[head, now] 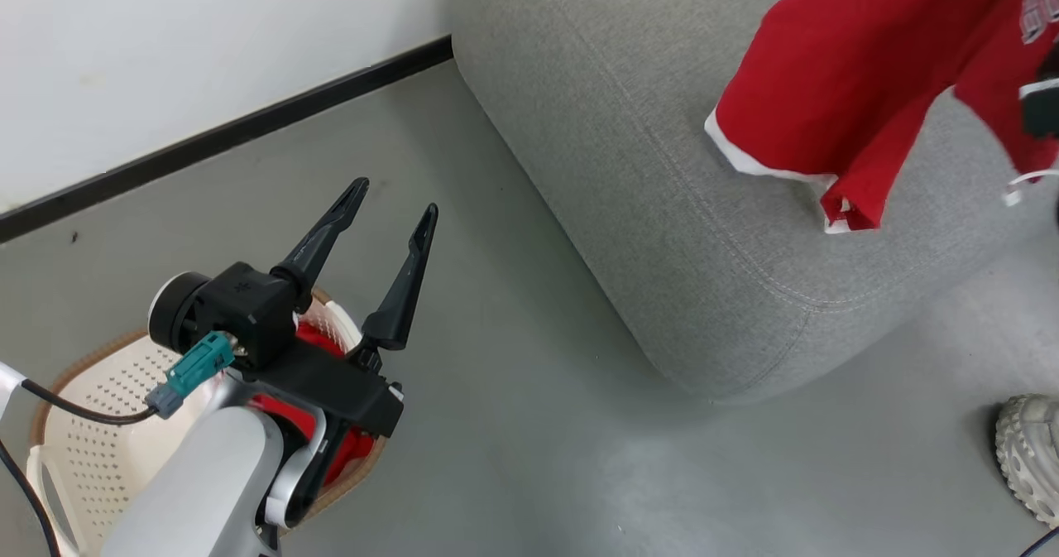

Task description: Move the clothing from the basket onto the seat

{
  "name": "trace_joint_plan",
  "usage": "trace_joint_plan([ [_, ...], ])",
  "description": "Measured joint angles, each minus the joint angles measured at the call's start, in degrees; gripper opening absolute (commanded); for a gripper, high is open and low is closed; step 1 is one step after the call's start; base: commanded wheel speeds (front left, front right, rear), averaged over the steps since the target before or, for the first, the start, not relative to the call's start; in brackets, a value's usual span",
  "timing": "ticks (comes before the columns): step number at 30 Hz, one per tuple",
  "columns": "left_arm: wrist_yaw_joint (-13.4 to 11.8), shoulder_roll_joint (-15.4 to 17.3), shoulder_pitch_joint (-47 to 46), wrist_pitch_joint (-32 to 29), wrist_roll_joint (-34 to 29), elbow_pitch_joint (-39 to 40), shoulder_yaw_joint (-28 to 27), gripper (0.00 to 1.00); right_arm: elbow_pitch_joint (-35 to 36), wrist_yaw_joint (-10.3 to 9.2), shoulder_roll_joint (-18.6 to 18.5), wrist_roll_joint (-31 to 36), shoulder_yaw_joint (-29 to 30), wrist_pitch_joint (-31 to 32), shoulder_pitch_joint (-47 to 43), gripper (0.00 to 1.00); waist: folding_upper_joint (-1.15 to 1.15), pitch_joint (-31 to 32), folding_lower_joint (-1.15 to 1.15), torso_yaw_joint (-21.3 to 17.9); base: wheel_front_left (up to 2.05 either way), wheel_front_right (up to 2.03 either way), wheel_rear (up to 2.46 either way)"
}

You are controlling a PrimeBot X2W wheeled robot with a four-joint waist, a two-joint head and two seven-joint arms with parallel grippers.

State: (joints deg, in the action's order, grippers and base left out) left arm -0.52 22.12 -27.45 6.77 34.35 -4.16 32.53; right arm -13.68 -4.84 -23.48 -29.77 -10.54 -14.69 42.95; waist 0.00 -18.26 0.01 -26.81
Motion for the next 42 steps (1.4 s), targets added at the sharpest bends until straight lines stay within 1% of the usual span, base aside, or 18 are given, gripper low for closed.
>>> trace_joint_plan([
  [6,0.1,1.5,0.0,-1.0,-0.2,1.7,-0.1,1.00,0.5,-1.23,-2.0,-1.0,4.8,0.0,0.1,0.00,0.00,-2.8,0.00,1.1,0.00,0.00,0.00],
  [11,0.6,3.2,-0.1,-1.5,-0.2,2.6,-0.5,1.00,0.8,-1.77,-2.5,-1.2,8.5,0.0,0.1,0.00,0.00,-5.3,0.00,2.0,0.00,0.00,0.00],
  [13,0.7,4.0,-0.1,-1.6,-0.2,2.9,-0.8,1.00,1.9,-1.80,-2.7,-1.2,10.1,0.0,0.1,0.00,0.00,-6.3,-0.01,2.3,0.00,0.00,0.00],
  [15,1.0,4.7,-0.1,-1.6,-0.2,3.4,-1.0,1.00,3.2,-2.27,-2.8,-1.2,11.4,0.0,0.0,0.00,-0.01,-7.3,-0.01,2.6,0.00,0.00,0.00],
  [18,1.1,5.5,-0.1,-2.2,-0.2,3.7,-1.2,1.00,5.0,-2.30,-2.8,-1.0,13.1,0.0,0.0,0.00,0.00,-8.8,-0.01,2.9,0.00,0.00,0.00],
  [21,1.2,6.1,-0.2,-2.2,-0.2,4.2,-1.4,1.00,4.4,-2.30,-3.3,-1.0,15.5,0.0,0.2,0.00,0.00,-10.2,0.00,3.2,0.00,0.00,0.00],
  [22,1.6,6.2,-0.2,-2.4,-0.2,4.3,-1.4,1.00,4.7,-2.31,-3.3,-1.0,16.1,0.0,0.2,0.00,0.00,-10.7,0.00,3.2,0.00,0.00,0.00],
  [24,1.6,6.3,-0.3,-2.6,-0.2,4.7,-1.4,1.00,5.3,-2.31,-3.2,-0.7,17.1,0.1,0.2,0.00,0.00,-11.6,-0.01,3.4,0.00,0.00,0.00],
  [25,1.6,6.5,-0.3,-2.7,-0.3,4.9,-1.4,1.00,5.4,-2.31,-2.7,0.5,19.2,0.5,0.2,0.00,0.00,-12.4,0.00,3.5,0.00,0.00,0.00],
  [27,1.6,7.0,-0.3,-2.9,-0.3,5.0,-1.5,1.00,5.9,-2.31,-1.9,1.8,21.6,0.9,0.2,0.00,0.00,-13.3,0.00,3.7,0.00,0.00,0.00],
  [28,1.6,7.0,-0.3,-2.9,-0.3,5.0,-1.5,1.00,5.9,-2.31,-1.9,1.8,21.6,0.9,0.2,0.00,0.00,-13.3,0.00,3.7,0.00,0.00,0.00],
  [32,2.1,7.9,-0.3,-3.3,-0.3,5.4,-1.8,1.00,6.2,-2.31,-1.7,3.0,26.5,2.0,0.1,0.00,0.00,-14.9,0.00,4.0,0.00,0.00,0.00],
  [34,2.1,8.5,-0.3,-3.4,-0.3,5.5,-2.1,1.00,6.9,-2.31,-1.5,4.0,28.0,2.5,-0.1,0.00,0.00,-15.7,0.00,4.1,0.00,0.00,0.00],
  [35,2.1,8.8,-0.3,-3.4,-0.3,5.6,-2.2,1.00,7.6,-2.31,-0.9,4.4,28.5,2.6,-0.1,0.00,0.00,-16.1,0.00,4.2,0.00,0.00,0.00],
  [37,2.6,9.5,-0.3,-3.5,-0.3,5.8,-2.5,1.00,10.2,-2.31,2.1,6.3,29.0,3.1,-0.8,0.00,0.00,-16.9,0.00,4.4,0.00,0.00,0.00],
  [40,2.6,9.9,-0.3,-3.5,-0.3,6.1,-2.5,1.00,11.6,-2.31,6.3,8.2,29.4,4.0,-2.1,0.00,0.00,-18.0,0.00,4.6,0.00,0.00,0.00],
  [42,3.1,10.0,-0.3,-3.7,-0.3,6.4,-2.4,1.00,12.0,-2.31,7.7,8.9,30.2,4.2,-2.5,0.00,0.00,-18.8,0.00,4.7,0.00,0.00,0.00],
])
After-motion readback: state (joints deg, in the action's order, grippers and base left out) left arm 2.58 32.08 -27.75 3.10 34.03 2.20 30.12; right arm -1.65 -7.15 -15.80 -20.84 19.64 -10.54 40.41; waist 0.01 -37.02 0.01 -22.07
